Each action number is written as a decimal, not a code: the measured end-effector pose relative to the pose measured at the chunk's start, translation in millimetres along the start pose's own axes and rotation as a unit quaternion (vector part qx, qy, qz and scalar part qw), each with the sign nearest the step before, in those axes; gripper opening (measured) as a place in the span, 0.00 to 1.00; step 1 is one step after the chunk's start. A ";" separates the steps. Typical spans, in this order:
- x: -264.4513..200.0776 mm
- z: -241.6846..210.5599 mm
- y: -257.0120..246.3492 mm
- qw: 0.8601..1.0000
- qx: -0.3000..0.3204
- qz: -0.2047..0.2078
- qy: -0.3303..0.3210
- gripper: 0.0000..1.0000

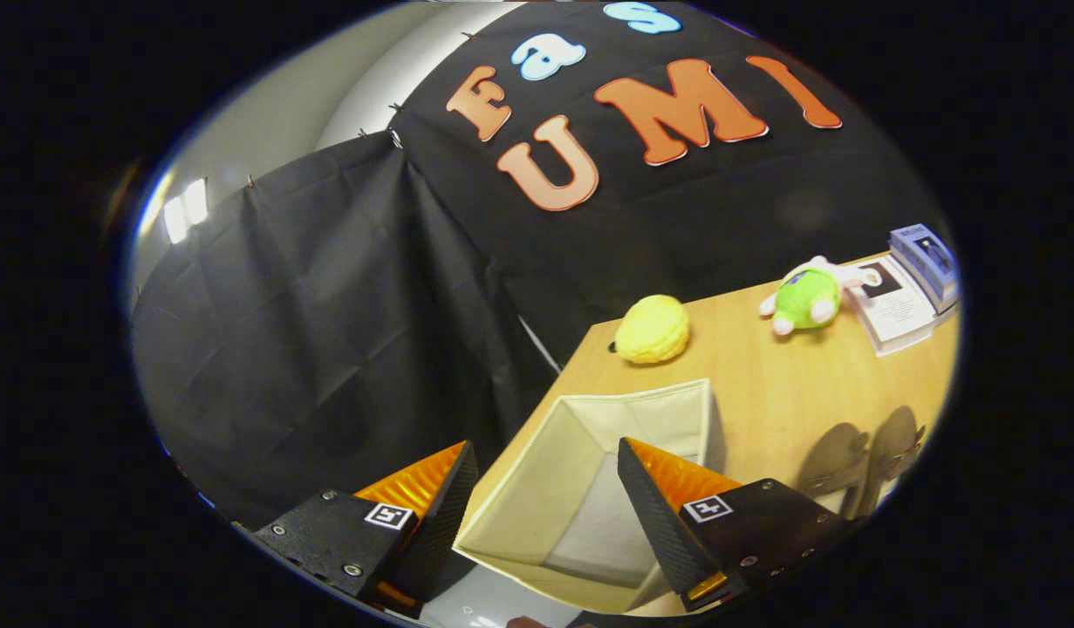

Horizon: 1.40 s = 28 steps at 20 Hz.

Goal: Open the storage box then place both shoes into the box .Put the left shoe in first, then the right shoe, with the right side of both shoes facing outward in a uniform manner.

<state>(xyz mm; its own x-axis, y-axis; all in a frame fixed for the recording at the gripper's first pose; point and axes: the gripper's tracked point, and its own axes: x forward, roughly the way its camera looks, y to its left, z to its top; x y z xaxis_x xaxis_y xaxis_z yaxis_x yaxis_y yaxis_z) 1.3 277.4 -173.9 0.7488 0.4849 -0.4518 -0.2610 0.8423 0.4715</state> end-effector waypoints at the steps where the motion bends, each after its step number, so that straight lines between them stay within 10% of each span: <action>1: -7.2 -2.6 -17.9 1.000 -0.008 -0.022 0.000 0.97; 13: -71.6 -49.9 -163.1 0.982 -0.021 -0.169 0.080 0.93; 28: -57.8 -118.5 -251.0 0.949 -0.028 -0.273 0.157 0.57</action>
<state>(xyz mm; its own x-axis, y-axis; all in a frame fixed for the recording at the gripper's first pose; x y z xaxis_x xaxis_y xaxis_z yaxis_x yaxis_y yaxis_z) -48.7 65.8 -355.9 0.5658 0.0107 -0.8245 0.0749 0.9951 0.0643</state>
